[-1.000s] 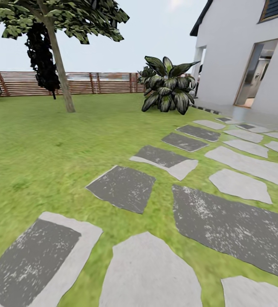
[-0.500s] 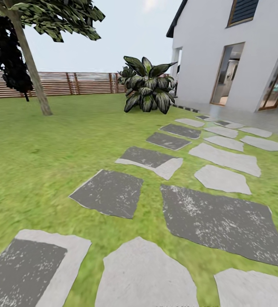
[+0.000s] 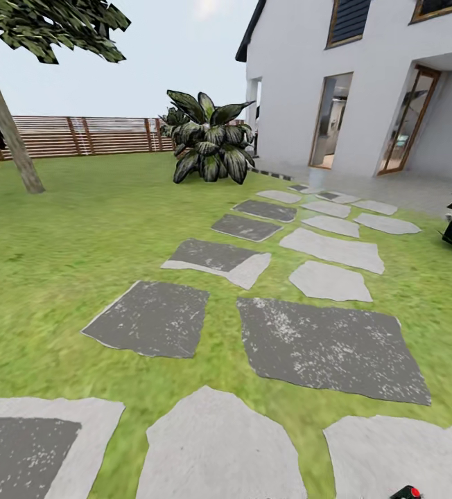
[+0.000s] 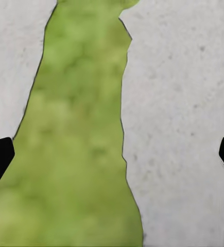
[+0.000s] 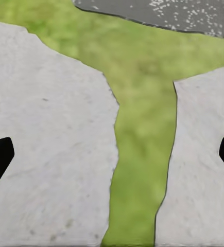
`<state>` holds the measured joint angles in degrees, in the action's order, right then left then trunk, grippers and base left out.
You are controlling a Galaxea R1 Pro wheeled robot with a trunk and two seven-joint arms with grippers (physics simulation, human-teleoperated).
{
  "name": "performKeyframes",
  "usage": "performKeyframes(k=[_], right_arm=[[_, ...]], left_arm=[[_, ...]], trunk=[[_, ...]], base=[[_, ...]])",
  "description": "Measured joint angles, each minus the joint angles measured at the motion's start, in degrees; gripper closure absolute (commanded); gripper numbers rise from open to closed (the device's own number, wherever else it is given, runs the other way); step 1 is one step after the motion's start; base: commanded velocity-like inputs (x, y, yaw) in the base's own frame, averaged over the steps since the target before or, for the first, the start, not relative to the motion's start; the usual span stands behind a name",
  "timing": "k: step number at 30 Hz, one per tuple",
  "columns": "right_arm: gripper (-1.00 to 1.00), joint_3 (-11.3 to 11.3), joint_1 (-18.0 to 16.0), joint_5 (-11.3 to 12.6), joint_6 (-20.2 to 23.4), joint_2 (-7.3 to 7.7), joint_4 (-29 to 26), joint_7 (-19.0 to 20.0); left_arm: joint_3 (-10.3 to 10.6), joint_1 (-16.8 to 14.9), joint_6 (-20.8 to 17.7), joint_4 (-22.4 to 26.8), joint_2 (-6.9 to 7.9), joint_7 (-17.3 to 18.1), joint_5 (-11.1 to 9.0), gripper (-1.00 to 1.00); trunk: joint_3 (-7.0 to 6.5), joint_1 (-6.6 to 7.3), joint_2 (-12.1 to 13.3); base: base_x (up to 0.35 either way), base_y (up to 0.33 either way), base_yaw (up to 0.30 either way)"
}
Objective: Pick up the pesticide atomizer in the garden and spray insectifuge to fully cover both potted plants in the garden.
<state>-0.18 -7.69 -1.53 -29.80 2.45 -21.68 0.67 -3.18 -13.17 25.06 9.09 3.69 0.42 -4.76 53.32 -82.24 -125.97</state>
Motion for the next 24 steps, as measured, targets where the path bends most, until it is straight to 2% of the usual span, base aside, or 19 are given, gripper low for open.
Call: performKeyframes(k=[24], right_arm=[[-1.00,0.0,0.0,0.0,0.0,0.00,0.0,0.0]], left_arm=[[0.0,0.0,0.0,0.0,0.00,0.0,0.0,-1.00]], trunk=[[0.47,0.00,0.0]], base=[[0.000,0.000,-0.260]])
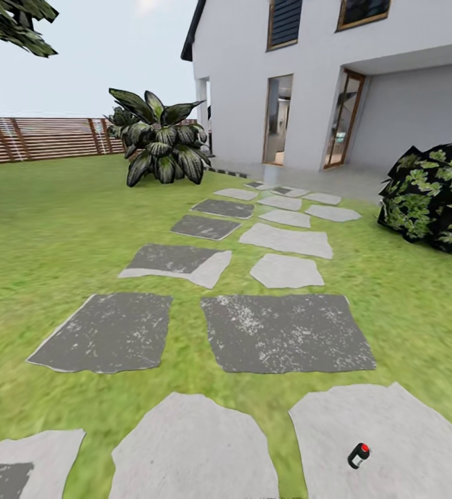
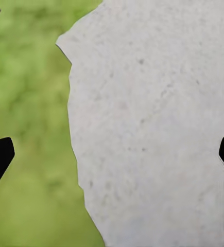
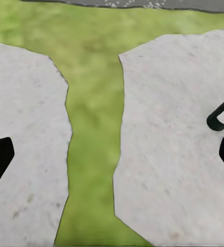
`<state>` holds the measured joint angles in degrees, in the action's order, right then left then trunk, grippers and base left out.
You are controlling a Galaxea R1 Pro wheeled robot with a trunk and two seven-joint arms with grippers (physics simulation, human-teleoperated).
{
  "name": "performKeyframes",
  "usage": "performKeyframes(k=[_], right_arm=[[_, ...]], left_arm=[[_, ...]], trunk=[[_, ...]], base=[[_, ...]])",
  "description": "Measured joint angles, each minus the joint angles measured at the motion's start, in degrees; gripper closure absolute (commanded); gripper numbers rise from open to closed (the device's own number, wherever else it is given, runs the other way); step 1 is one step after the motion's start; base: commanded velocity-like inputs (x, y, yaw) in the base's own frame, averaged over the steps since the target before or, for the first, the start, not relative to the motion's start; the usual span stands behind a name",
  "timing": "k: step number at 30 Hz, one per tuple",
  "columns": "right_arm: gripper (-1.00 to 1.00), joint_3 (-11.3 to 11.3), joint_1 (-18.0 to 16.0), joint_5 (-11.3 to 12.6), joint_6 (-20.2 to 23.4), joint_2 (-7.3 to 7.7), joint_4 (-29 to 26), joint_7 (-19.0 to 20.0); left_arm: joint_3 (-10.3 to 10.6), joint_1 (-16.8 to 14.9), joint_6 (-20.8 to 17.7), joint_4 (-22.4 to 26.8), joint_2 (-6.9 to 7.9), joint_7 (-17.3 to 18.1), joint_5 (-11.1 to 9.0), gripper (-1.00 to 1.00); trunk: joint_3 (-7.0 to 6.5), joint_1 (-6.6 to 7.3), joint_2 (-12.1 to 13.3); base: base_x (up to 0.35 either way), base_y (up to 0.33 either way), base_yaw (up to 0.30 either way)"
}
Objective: Pick up the pesticide atomizer in the garden and spray insectifuge to fully cover both potted plants in the garden.
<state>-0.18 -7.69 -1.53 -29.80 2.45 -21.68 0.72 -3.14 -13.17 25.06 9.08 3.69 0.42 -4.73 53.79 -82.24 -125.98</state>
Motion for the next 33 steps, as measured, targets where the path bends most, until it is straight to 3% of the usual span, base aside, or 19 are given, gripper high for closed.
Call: performKeyframes(k=[12,33], right_arm=[[-1.00,0.0,0.0,0.0,0.0,0.00,0.0,0.0],[-1.00,0.0,0.0,0.0,0.0,-0.01,0.0,0.0]], left_arm=[[0.0,0.0,0.0,0.1,-0.08,0.0,0.1,-1.00],[0.0,0.0,0.0,0.1,-0.08,0.0,0.0,-1.00]], trunk=[[0.24,0.01,0.0],[0.60,0.03,0.0]], base=[[0.028,0.007,-0.261],[0.258,0.190,-0.224]])
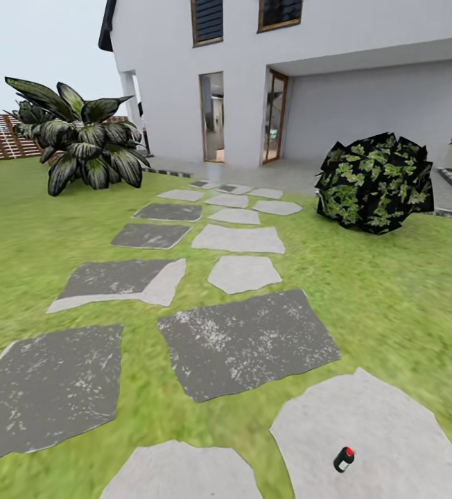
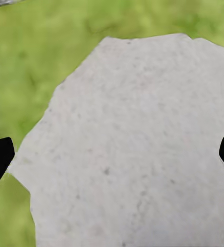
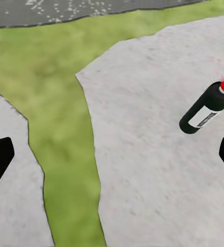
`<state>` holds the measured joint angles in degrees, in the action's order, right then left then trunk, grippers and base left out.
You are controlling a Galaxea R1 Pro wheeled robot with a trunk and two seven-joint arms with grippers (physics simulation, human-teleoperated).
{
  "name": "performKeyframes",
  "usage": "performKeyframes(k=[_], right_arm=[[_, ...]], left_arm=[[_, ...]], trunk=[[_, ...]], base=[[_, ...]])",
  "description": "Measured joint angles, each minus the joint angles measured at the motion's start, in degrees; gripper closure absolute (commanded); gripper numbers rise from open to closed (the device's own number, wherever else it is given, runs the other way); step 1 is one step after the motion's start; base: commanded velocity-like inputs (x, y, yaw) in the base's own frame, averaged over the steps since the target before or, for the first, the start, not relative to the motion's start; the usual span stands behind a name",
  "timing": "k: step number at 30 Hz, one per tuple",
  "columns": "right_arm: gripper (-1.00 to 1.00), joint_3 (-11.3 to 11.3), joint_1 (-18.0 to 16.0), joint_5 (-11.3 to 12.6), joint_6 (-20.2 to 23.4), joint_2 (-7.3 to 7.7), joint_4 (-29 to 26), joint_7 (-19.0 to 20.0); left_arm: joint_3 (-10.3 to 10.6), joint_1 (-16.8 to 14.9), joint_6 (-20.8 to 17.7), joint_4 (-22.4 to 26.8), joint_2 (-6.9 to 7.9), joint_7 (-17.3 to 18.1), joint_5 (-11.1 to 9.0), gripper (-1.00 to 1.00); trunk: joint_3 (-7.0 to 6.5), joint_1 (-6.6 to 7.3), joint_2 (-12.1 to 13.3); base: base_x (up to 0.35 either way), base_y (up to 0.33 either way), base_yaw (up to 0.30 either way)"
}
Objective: Pick up the pesticide atomizer in the garden and spray insectifuge to fully cover both potted plants in the garden.
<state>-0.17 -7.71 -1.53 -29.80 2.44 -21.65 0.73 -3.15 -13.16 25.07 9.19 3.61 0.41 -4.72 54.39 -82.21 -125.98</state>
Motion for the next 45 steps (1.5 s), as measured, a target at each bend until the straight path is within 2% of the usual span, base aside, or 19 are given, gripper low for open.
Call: performKeyframes(k=[19,45], right_arm=[[-1.00,0.0,0.0,0.0,0.0,0.00,0.0,-0.1],[-1.00,0.0,0.0,0.0,0.0,0.00,0.1,-0.1]], left_arm=[[0.0,0.0,0.0,0.0,0.00,0.0,0.0,-1.00],[0.0,0.0,0.0,0.0,0.00,0.0,0.0,-1.00]], trunk=[[0.01,0.00,0.0],[0.01,0.00,0.0]], base=[[0.272,0.223,-0.020],[0.268,0.229,-0.254]])
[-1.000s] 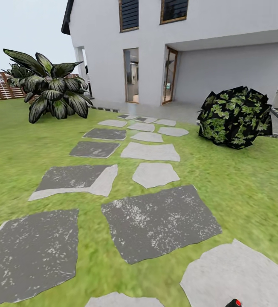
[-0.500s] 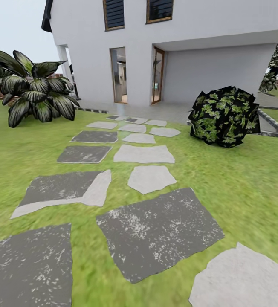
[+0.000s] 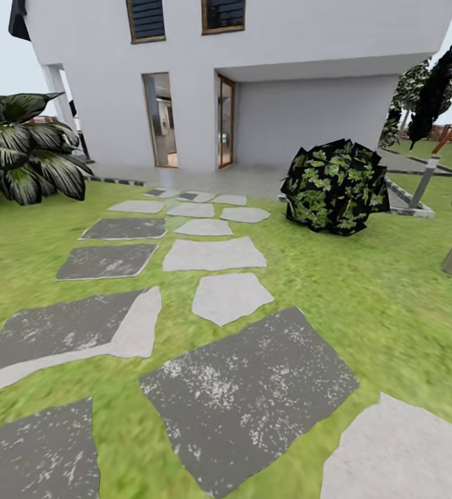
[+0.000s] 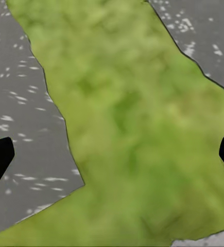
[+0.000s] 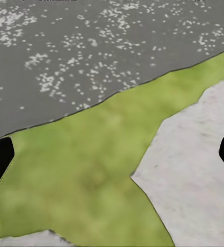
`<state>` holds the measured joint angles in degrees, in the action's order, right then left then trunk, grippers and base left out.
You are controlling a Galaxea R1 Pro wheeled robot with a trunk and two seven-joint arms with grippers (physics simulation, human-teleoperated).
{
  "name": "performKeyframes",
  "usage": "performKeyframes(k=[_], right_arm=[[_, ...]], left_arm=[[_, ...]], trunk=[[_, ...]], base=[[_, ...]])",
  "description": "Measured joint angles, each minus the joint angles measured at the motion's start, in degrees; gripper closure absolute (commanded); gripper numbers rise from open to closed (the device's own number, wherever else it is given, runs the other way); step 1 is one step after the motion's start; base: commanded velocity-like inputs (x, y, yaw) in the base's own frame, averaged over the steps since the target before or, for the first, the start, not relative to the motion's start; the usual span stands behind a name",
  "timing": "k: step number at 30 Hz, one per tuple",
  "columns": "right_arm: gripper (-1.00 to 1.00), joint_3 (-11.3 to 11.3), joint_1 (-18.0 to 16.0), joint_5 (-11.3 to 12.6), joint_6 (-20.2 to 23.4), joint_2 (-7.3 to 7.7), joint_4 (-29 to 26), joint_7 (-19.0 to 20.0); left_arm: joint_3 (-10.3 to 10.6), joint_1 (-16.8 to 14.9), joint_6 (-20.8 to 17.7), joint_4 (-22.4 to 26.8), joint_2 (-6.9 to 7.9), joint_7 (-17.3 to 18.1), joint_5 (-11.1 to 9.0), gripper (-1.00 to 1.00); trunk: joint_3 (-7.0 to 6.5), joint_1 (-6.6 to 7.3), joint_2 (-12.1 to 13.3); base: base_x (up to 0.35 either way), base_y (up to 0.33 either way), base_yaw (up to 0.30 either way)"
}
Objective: Pick up the pesticide atomizer in the garden and spray insectifuge to fully cover both potted plants in the garden.
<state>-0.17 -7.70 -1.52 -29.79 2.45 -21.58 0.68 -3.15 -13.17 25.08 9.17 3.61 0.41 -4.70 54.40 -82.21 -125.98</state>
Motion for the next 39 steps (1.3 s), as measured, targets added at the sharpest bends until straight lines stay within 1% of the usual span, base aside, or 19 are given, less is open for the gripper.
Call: performKeyframes(k=[9,12,18,24,26,28,34,39], right_arm=[[-1.00,0.1,0.0,0.0,0.0,0.08,-0.1,0.0],[-1.00,0.3,0.0,0.0,0.0,0.09,-0.1,-0.1],[-1.00,0.3,0.0,0.1,-0.1,0.16,-0.1,-0.1],[-1.00,0.3,0.0,0.3,-0.1,0.27,0.7,-0.1],[-1.00,0.4,0.0,0.3,-0.2,0.31,0.8,-0.1],[-1.00,0.4,0.0,0.4,-0.3,0.45,0.8,-0.1],[-1.00,0.9,0.0,1.0,-0.3,0.62,0.7,-0.1],[-1.00,0.7,0.0,1.0,-0.2,0.26,0.8,0.0]], left_arm=[[0.0,0.0,0.0,0.0,0.00,0.0,0.0,-1.00],[0.0,0.0,0.0,0.0,0.00,0.0,0.0,-1.00],[0.0,0.0,0.0,-0.1,0.00,0.0,-0.1,-1.00],[0.0,0.0,0.0,0.0,-0.49,0.0,-0.2,-1.00],[0.0,0.0,0.0,0.1,-1.47,0.1,-0.1,-1.00],[0.1,0.0,0.1,0.1,-1.81,0.1,0.0,-1.00],[0.1,0.0,0.0,0.4,-1.69,0.1,-0.1,-1.00],[0.3,-0.1,0.0,0.9,-1.72,0.0,0.1,-1.00]], trunk=[[0.00,0.00,0.0],[0.00,-0.01,0.0],[0.00,-0.03,0.0],[0.00,-0.03,0.0],[0.00,-0.03,0.0],[0.00,-0.03,0.0],[0.00,-0.03,0.0],[0.00,-0.03,0.0]], base=[[0.241,0.247,-0.265],[0.133,0.128,-0.265],[0.026,0.025,-0.265],[0.002,0.002,-0.265],[0.000,0.000,-0.265],[0.000,0.000,-0.265],[0.000,0.000,-0.265],[0.000,0.000,-0.265]])
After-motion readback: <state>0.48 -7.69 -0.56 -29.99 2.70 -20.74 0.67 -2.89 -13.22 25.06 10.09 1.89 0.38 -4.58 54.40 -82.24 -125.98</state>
